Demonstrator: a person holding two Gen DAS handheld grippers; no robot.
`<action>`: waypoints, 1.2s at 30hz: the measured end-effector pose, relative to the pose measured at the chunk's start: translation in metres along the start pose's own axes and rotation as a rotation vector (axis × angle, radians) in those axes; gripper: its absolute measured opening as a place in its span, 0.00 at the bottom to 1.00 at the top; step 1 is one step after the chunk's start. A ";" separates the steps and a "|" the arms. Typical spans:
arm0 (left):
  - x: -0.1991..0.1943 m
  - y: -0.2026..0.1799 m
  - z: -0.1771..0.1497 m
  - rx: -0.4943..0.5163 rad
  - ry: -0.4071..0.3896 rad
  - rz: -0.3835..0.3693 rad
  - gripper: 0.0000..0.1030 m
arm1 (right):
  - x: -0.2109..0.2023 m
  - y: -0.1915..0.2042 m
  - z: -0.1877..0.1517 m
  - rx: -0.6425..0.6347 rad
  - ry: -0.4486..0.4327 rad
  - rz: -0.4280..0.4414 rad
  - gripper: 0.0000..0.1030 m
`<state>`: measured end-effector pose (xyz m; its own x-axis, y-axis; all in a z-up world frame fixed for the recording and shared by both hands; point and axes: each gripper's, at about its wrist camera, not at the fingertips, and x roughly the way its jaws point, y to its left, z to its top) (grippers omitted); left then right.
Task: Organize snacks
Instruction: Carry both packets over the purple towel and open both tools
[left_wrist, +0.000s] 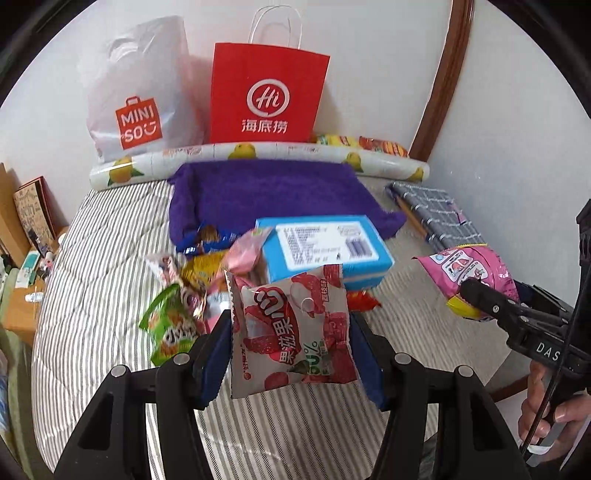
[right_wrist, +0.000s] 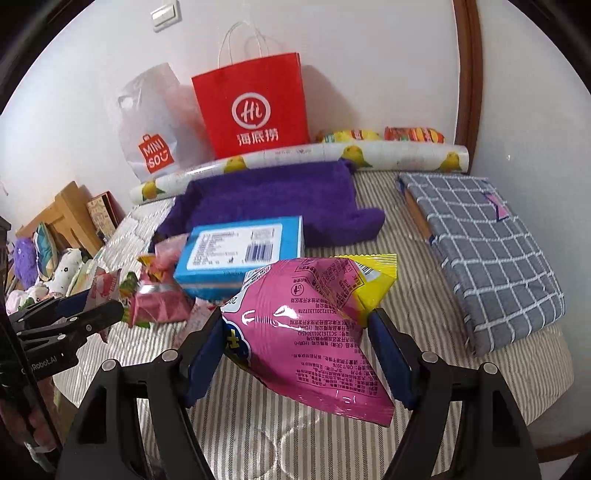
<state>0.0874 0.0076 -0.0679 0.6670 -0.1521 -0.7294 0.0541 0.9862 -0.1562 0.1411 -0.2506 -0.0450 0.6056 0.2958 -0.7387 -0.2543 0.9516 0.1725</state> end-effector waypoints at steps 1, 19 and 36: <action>-0.001 -0.001 0.005 0.000 -0.002 -0.005 0.56 | -0.001 0.000 0.003 0.002 -0.004 0.002 0.73; 0.024 0.001 0.086 -0.003 -0.019 -0.039 0.57 | 0.018 0.015 0.083 -0.004 -0.042 0.061 0.73; 0.090 0.027 0.173 -0.020 -0.009 0.000 0.57 | 0.098 -0.003 0.166 -0.029 -0.028 0.021 0.73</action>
<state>0.2772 0.0318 -0.0226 0.6735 -0.1519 -0.7234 0.0392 0.9846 -0.1702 0.3261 -0.2107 -0.0095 0.6208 0.3187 -0.7162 -0.2890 0.9423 0.1688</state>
